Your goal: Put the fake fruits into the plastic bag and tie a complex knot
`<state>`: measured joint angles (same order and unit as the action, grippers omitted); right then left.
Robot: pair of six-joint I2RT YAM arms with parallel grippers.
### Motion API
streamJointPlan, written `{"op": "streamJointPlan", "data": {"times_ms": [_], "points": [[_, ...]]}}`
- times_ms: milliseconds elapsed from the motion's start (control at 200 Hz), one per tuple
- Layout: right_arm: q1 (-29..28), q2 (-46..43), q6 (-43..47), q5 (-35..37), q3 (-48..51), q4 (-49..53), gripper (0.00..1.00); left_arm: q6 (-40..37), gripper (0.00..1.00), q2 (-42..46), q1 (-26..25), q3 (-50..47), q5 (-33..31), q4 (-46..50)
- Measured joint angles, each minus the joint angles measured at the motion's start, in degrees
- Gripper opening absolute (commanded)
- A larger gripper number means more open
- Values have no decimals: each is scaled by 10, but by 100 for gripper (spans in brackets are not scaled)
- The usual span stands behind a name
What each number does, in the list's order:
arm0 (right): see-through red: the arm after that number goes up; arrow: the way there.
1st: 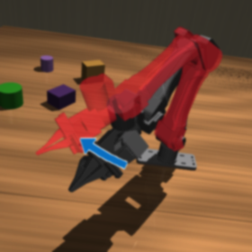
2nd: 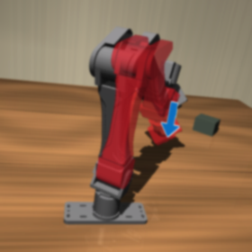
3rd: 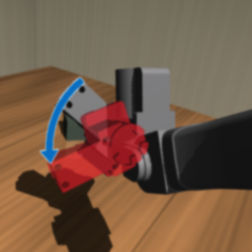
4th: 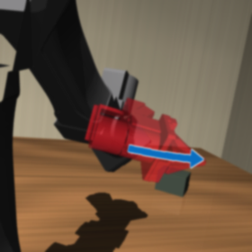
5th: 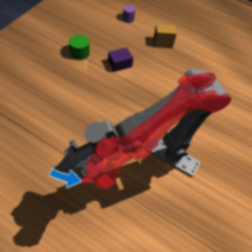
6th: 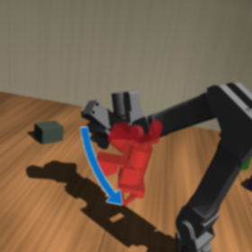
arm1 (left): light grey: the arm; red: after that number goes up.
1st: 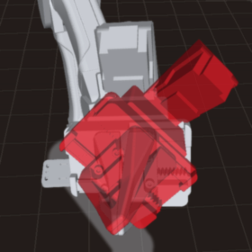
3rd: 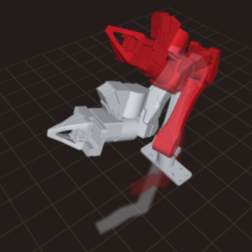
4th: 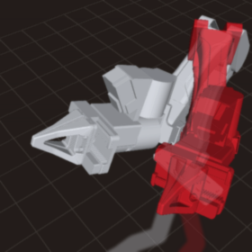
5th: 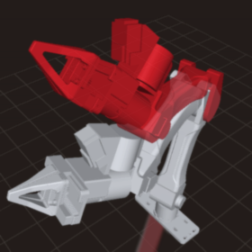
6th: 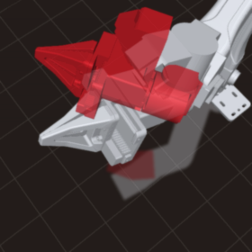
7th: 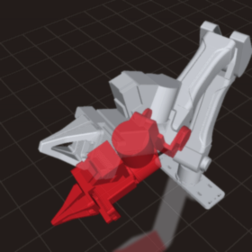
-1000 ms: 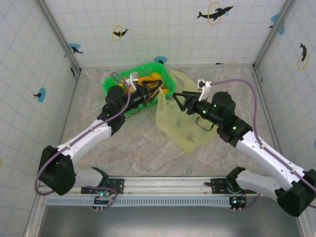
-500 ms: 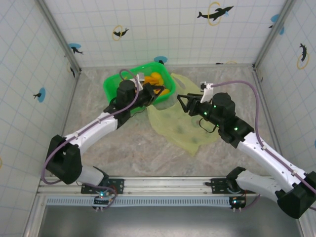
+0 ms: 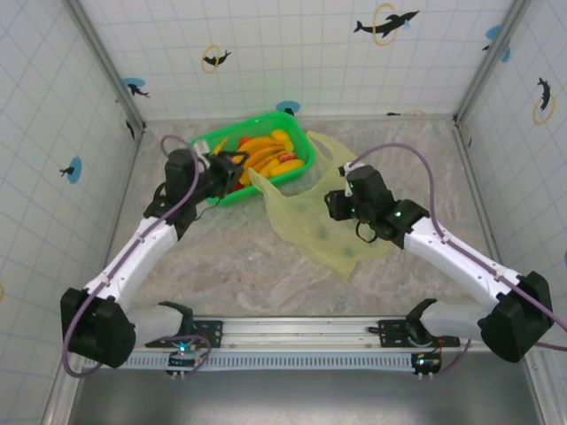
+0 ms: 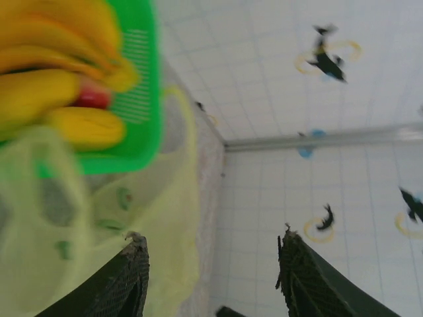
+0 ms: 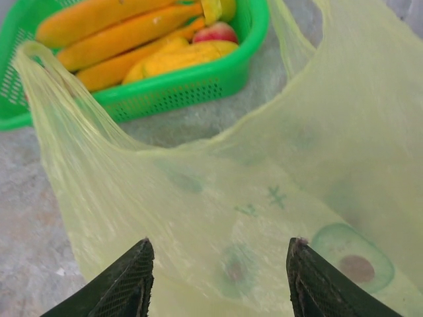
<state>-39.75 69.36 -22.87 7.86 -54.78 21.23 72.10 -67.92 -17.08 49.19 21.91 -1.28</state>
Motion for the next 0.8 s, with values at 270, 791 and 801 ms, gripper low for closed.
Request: {"op": "streamJointPlan", "data": {"times_ms": [270, 791, 801], "points": [[0, 2, -2, -5, 9, -4, 55, 123, 64, -16, 26, -71, 21, -40], [0, 2, -7, -5, 42, -17, 55, 221, 63, -149, 26, -66, 36, -216], [0, 2, -7, -6, 42, -17, 55, 223, 62, -151, 26, -64, 37, -218]]}}
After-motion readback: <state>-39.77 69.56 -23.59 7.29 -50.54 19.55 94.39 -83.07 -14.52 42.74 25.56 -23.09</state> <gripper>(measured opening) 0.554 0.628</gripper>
